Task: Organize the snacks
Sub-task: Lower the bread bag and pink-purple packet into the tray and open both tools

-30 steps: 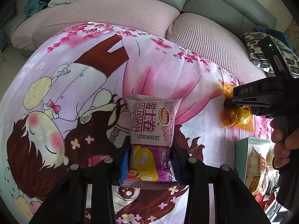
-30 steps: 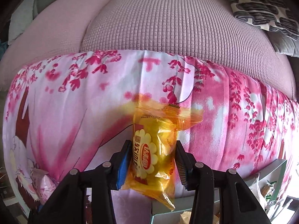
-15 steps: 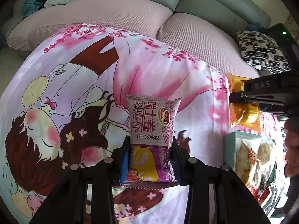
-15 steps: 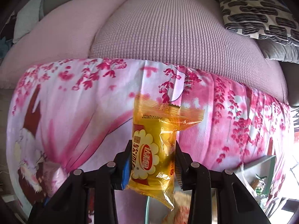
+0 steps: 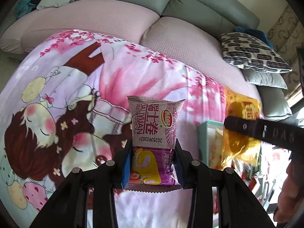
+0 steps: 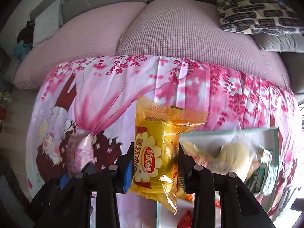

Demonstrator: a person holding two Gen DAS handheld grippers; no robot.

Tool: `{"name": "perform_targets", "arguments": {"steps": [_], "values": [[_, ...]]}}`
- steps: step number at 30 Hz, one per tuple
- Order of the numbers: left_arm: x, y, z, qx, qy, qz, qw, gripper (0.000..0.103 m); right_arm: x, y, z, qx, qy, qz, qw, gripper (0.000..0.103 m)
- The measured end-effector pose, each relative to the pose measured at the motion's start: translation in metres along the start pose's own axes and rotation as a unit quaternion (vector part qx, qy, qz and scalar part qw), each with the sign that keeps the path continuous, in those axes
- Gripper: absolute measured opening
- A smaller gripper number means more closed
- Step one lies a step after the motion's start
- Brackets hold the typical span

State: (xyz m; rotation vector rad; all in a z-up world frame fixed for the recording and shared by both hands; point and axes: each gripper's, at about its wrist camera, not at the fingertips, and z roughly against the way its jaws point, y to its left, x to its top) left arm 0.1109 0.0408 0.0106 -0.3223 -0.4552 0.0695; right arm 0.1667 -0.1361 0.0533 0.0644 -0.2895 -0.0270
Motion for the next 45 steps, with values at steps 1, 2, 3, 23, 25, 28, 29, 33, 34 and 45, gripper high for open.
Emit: {"name": "perform_targets", "arguments": {"steps": [1, 2, 3, 23, 25, 28, 29, 33, 34, 45], "values": [[-0.002, -0.001, 0.001, -0.006, 0.002, 0.0, 1.0, 0.04, -0.005, -0.001, 0.003, -0.002, -0.003, 0.0, 1.0, 0.041], [-0.004, -0.003, 0.002, -0.01, 0.005, -0.001, 0.9999, 0.04, -0.011, -0.002, 0.007, -0.004, -0.009, 0.0, 1.0, 0.041], [-0.006, -0.004, 0.003, -0.015, 0.007, -0.001, 0.9999, 0.04, -0.016, -0.004, 0.012, -0.004, -0.018, -0.003, 1.0, 0.041], [-0.057, -0.098, -0.002, -0.039, 0.037, -0.112, 0.9922, 0.04, -0.129, -0.111, 0.056, -0.026, -0.153, -0.158, 0.975, 0.041], [-0.061, -0.107, -0.005, -0.034, 0.04, -0.125, 0.9907, 0.04, -0.135, -0.122, 0.056, -0.03, -0.157, -0.166, 0.973, 0.041], [-0.068, -0.117, -0.009, -0.026, 0.042, -0.137, 0.9894, 0.04, -0.142, -0.134, 0.051, -0.024, -0.154, -0.175, 0.972, 0.041], [-0.069, -0.119, -0.01, -0.023, 0.042, -0.139, 0.9891, 0.04, -0.143, -0.138, 0.049, -0.022, -0.153, -0.175, 0.972, 0.041], [-0.074, -0.126, -0.015, -0.011, 0.046, -0.148, 0.9879, 0.04, -0.148, -0.146, 0.045, -0.014, -0.151, -0.174, 0.973, 0.041], [-0.075, -0.128, -0.017, -0.009, 0.047, -0.15, 0.9875, 0.04, -0.15, -0.147, 0.044, -0.013, -0.149, -0.174, 0.973, 0.041], [-0.096, -0.15, -0.03, -0.006, 0.067, -0.182, 0.9809, 0.04, -0.16, -0.155, 0.025, -0.003, -0.125, -0.17, 0.978, 0.041]]}}
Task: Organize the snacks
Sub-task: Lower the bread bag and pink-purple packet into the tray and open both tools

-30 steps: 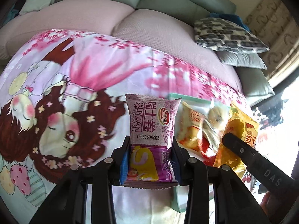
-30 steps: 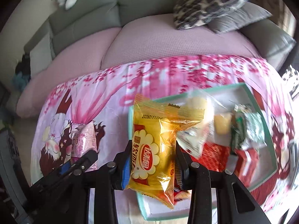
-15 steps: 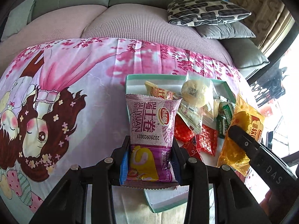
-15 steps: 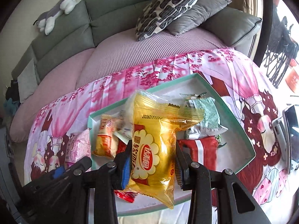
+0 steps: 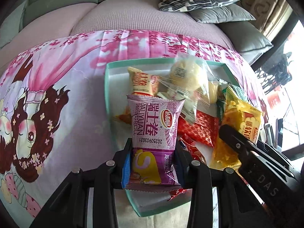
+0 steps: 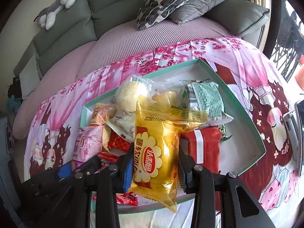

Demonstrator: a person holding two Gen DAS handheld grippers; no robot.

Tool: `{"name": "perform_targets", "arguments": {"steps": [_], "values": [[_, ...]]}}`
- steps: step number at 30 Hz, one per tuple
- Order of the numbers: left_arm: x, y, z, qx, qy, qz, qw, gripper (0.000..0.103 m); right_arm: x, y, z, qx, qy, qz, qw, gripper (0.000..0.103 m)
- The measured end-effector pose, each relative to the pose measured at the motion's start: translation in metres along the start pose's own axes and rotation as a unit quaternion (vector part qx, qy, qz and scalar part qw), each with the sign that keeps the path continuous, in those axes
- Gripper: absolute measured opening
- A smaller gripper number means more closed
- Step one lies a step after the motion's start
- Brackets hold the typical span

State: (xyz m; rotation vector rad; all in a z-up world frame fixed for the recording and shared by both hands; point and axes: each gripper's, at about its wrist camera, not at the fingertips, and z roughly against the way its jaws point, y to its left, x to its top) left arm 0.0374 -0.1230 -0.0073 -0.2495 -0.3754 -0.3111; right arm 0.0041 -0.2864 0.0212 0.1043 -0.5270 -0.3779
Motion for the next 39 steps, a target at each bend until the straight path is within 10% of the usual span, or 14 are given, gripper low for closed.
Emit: {"name": "perform_targets", "arguments": {"steps": [16, 23, 31, 39], "values": [[-0.005, -0.01, -0.018, 0.006, 0.022, -0.007, 0.9997, 0.041, 0.002, -0.019, -0.005, 0.009, 0.005, -0.026, 1.0, 0.056], [-0.002, -0.008, -0.009, -0.018, 0.015, 0.009, 0.9997, 0.066, 0.002, -0.018, -0.004, 0.012, 0.003, -0.031, 0.999, 0.06], [0.004, -0.005, 0.017, -0.026, -0.016, 0.015, 0.9994, 0.068, 0.003, -0.02, 0.011, 0.021, -0.022, -0.038, 0.999, 0.062], [0.008, 0.016, 0.028, 0.064, -0.057, 0.047, 0.9952, 0.082, 0.005, -0.024, 0.023, 0.01, -0.048, -0.038, 0.998, 0.07]]}}
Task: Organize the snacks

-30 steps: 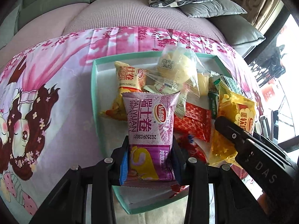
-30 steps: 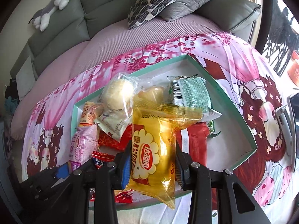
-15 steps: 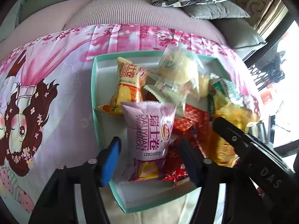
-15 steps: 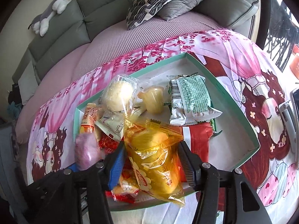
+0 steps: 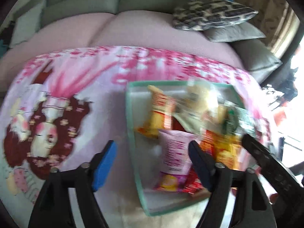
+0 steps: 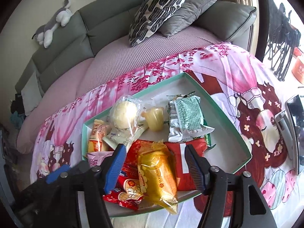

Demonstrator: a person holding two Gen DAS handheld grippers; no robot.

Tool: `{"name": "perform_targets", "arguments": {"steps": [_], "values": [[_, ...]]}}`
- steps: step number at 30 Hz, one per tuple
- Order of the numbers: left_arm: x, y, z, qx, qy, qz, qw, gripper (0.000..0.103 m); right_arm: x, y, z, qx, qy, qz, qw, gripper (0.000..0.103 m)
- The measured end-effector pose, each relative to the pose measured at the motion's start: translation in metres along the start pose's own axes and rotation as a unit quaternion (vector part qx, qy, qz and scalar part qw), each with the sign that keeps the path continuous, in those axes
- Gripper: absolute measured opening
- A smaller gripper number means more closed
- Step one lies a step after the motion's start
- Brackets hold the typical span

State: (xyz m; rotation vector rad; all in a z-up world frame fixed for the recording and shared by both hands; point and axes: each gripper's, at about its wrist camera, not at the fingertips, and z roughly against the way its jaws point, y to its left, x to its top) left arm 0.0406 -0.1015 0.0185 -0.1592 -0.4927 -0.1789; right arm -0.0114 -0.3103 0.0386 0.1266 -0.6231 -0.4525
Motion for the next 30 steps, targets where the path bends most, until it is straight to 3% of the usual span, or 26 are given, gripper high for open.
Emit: {"name": "perform_targets", "arguments": {"steps": [7, 9, 15, 17, 30], "values": [[0.002, 0.026, -0.011, 0.082, -0.013, 0.028, 0.9962, 0.089, -0.002, 0.008, -0.006, -0.01, -0.004, 0.027, 1.0, 0.078], [0.001, 0.031, -0.013, 0.096, -0.017, 0.031, 0.9947, 0.094, -0.003, 0.011, -0.008, -0.008, -0.005, 0.032, 0.999, 0.085], [-0.002, 0.036, -0.022, 0.122, -0.01, 0.026, 0.9921, 0.096, -0.006, 0.018, -0.013, -0.009, -0.014, 0.05, 0.999, 0.103], [-0.004, 0.034, -0.025, 0.131, -0.006, 0.022, 0.9911, 0.101, -0.007, 0.021, -0.014, -0.009, -0.016, 0.056, 0.998, 0.103], [-0.02, 0.031, -0.016, 0.138, 0.005, 0.019, 0.9902, 0.101, -0.022, 0.029, -0.012, -0.026, -0.015, 0.086, 0.996, 0.103]]}}
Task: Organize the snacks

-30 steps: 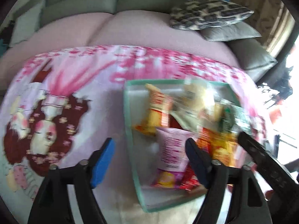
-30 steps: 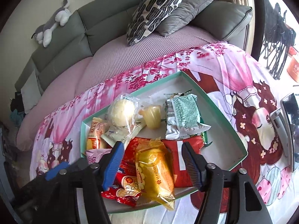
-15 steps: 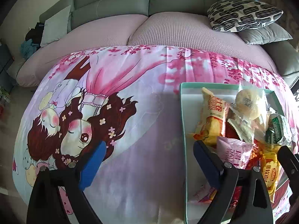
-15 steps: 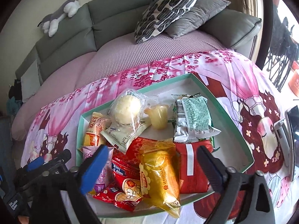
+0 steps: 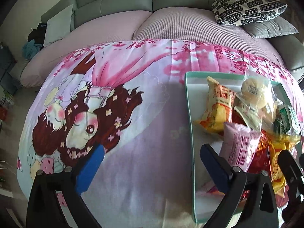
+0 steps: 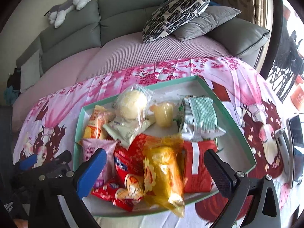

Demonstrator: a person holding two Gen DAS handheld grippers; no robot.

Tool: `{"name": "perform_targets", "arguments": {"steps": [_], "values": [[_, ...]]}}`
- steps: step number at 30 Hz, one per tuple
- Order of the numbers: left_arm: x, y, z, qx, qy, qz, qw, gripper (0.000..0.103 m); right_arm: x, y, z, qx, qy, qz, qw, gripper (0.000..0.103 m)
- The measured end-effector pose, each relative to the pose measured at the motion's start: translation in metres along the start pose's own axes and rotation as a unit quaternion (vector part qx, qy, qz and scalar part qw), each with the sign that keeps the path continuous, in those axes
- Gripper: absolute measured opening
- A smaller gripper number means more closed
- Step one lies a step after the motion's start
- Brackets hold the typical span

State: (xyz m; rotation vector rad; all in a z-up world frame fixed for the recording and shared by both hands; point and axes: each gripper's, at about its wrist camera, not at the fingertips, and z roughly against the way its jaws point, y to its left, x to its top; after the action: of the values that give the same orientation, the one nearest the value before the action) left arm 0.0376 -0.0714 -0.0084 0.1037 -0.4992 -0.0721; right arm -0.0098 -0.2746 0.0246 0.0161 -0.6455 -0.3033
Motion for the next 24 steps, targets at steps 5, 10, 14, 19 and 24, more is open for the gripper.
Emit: {"name": "perform_targets", "arguments": {"steps": [5, 10, 14, 19, 24], "values": [[-0.019, 0.007, 0.003, -0.001, 0.008, 0.0, 1.0, 0.101, -0.015, 0.001, 0.007, 0.01, 0.003, -0.001, 1.0, 0.103], [-0.039, 0.017, 0.003, -0.008, 0.024, 0.001, 0.9997, 0.101, -0.033, 0.003, 0.015, 0.006, 0.01, 0.004, 1.0, 0.103], [-0.055, 0.023, 0.006, -0.014, 0.028, 0.002, 0.9995, 0.101, -0.05, 0.004, 0.021, 0.006, 0.018, 0.005, 1.0, 0.103], [-0.074, 0.028, 0.008, -0.016, 0.036, -0.001, 0.9992, 0.101, -0.065, 0.005, 0.026, 0.007, 0.026, 0.011, 1.0, 0.103], [-0.086, 0.033, 0.01, -0.012, 0.042, -0.001, 0.999, 0.101, -0.078, 0.009, 0.03, 0.009, 0.033, 0.022, 0.999, 0.103]]}}
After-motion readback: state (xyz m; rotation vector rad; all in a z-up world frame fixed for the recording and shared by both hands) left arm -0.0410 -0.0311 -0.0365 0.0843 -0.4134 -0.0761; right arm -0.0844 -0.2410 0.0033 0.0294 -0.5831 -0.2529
